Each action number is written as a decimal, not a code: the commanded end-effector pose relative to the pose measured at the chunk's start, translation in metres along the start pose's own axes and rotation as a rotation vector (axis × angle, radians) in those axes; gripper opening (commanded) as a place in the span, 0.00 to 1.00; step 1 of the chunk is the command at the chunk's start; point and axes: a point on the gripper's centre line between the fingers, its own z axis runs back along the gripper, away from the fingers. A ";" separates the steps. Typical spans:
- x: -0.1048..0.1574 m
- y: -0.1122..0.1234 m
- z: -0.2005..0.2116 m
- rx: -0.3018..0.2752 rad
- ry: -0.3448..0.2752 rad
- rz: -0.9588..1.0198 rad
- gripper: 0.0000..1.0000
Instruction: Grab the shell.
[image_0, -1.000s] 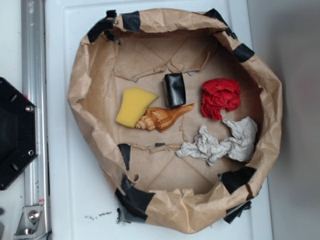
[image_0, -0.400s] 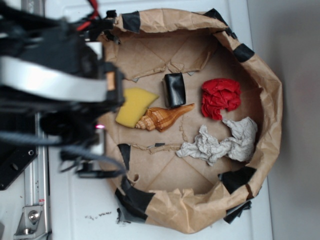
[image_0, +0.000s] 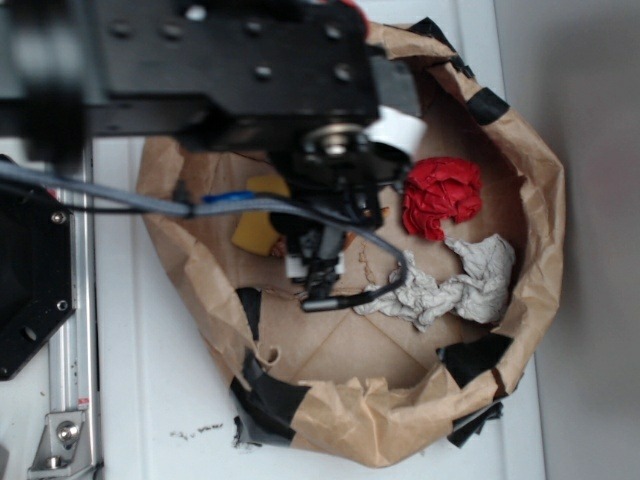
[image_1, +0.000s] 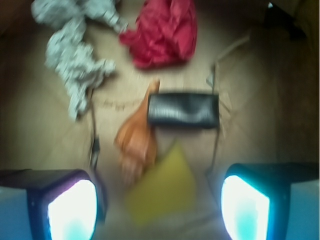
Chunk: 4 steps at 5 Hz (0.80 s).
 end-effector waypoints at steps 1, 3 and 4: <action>-0.003 -0.027 -0.035 -0.020 0.038 -0.033 1.00; -0.011 -0.042 -0.053 -0.017 0.041 -0.082 1.00; -0.003 -0.043 -0.081 0.018 0.051 -0.126 1.00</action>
